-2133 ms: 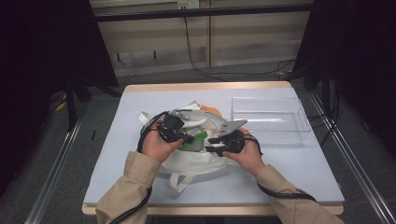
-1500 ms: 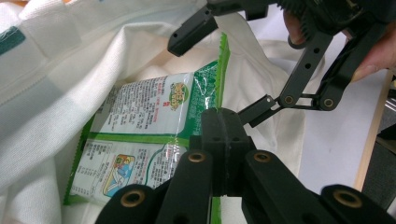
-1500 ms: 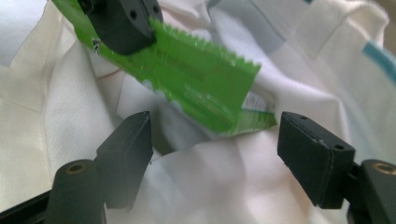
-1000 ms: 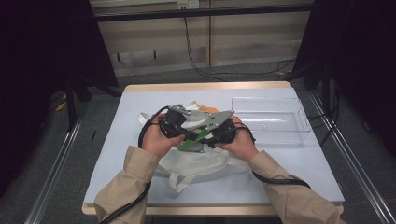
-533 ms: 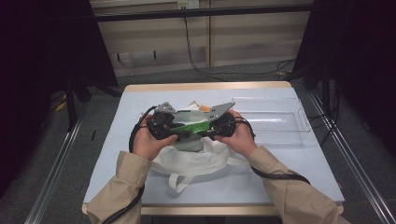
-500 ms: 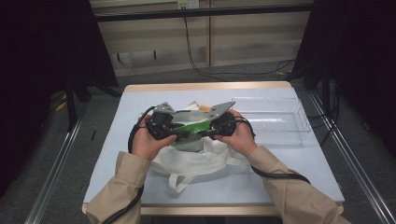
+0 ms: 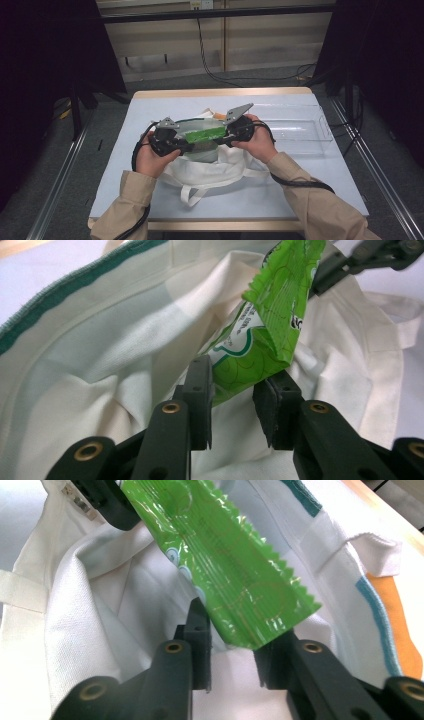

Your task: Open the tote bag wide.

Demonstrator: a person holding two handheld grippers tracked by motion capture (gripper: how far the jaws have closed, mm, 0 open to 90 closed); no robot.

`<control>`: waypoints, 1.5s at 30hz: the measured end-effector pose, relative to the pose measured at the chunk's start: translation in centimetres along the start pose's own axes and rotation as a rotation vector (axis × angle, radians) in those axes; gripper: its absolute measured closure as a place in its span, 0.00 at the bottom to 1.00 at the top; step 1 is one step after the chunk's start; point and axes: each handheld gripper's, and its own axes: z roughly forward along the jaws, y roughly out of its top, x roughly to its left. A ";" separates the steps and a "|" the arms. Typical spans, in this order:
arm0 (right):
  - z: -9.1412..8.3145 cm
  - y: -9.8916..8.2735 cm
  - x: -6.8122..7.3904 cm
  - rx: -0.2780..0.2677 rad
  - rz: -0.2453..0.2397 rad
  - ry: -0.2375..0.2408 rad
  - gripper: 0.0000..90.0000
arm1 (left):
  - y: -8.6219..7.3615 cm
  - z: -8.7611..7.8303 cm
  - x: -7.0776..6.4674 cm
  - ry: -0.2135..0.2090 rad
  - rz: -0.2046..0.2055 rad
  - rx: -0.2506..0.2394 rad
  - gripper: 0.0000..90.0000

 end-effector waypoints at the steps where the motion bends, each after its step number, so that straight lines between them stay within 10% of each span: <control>1: 0.1 0.0 0.0 -0.006 0.007 0.010 0.70 | 0.0 0.1 0.0 -0.004 -0.009 -0.007 0.78; 7: 0.1 0.7 0.1 -0.023 -0.050 0.017 0.58 | 0.4 0.1 0.1 0.005 0.023 -0.007 0.80; 14: 0.3 1.7 0.2 0.025 -0.122 0.002 0.78 | 0.5 0.2 0.0 0.009 0.006 -0.023 0.79; 33: -1.6 3.9 -1.0 0.060 -0.045 0.009 0.86 | -2.4 1.2 -0.3 0.025 -0.089 -0.014 0.24; 45: -4.1 5.2 -0.8 0.075 -0.010 0.039 0.86 | -2.4 1.0 -0.3 0.025 -0.083 -0.022 0.14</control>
